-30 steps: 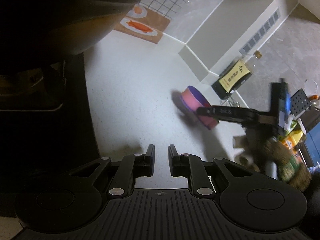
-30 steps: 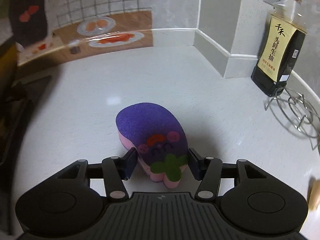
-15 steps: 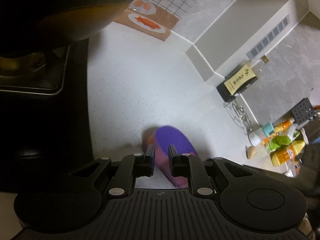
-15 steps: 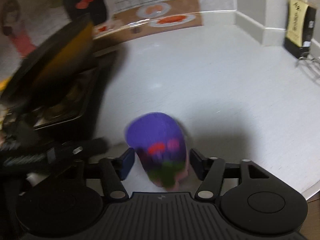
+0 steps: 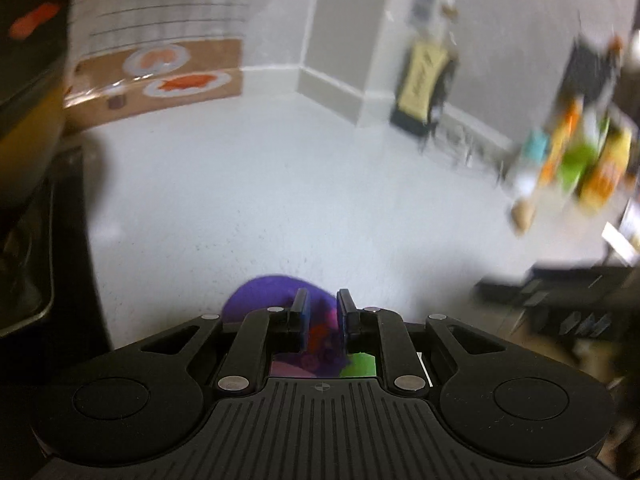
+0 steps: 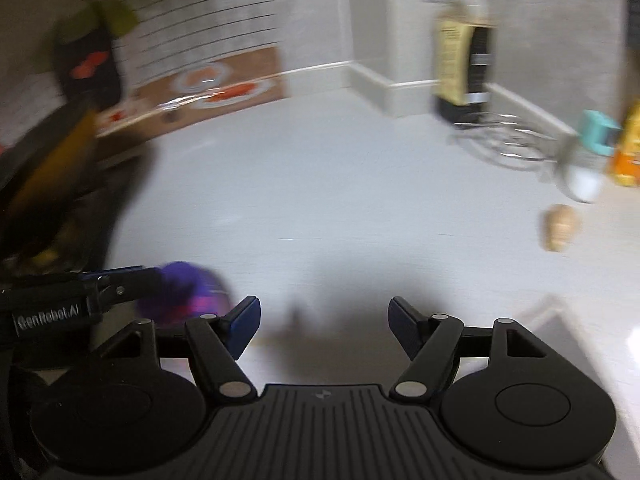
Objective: Collect trash
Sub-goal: 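Reach the left gripper down to the purple eggplant sponge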
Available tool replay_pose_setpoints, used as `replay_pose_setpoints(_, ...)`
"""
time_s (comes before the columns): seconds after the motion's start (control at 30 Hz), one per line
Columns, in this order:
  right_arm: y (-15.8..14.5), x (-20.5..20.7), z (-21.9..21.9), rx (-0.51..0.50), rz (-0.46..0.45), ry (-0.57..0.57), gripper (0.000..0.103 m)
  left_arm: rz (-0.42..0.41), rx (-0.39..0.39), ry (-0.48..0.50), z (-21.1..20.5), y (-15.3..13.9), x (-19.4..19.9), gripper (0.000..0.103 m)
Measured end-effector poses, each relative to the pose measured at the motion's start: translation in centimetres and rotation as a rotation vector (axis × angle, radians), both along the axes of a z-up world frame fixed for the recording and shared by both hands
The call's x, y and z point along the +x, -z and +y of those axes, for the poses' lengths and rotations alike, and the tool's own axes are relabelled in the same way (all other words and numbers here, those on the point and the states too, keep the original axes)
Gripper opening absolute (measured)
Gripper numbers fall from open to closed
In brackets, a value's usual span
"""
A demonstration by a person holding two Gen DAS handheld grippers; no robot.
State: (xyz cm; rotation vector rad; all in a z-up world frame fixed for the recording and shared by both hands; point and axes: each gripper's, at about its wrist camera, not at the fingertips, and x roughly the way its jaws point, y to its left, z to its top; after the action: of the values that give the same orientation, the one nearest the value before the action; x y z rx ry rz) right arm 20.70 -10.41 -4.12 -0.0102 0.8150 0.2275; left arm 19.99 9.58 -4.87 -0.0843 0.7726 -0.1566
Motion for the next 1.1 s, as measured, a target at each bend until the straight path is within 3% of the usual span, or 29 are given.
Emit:
replay_pose_setpoints(0.07,-0.2,-0.1,-1.6,-0.015,-0.014,0.056,0.072,0.038,0.041,0.015,-0.9,1.0,0.5,0.017)
replay_pose_setpoints(0.17,-0.4,-0.1,-4.2,-0.012,-0.013,0.135,0.074,0.009,0.086,0.024,-1.5,1.1,0.6,0.018)
replay_pose_setpoints(0.33,0.0,0.1,-6.9,0.015,0.018,0.209,0.074,0.012,0.056,0.048,-1.4,1.3,0.7,0.018)
replay_pose_setpoints(0.4,0.2,0.2,-7.0,0.019,0.028,0.212,0.074,0.011,0.041,0.082,-1.7,1.3,0.6,0.018)
replay_pose_setpoints(0.67,0.3,1.0,-4.9,0.038,0.026,0.143,0.074,-0.016,0.11,0.166,-2.8,1.3,-0.4,0.022)
replay_pose_setpoints(0.77,0.2,0.8,-4.6,0.039,0.011,0.13,0.074,-0.017,0.128,0.114,-1.8,1.1,-0.9,0.021)
replay_pose_setpoints(0.9,0.6,0.8,-5.2,0.063,0.01,0.154,0.074,-0.035,0.083,0.015,0.7,0.1,-1.9,0.021)
replay_pose_setpoints(1.1,1.4,1.0,-6.7,0.104,0.042,0.2,0.074,-0.02,-0.082,-0.217,5.2,-0.5,-2.5,0.02)
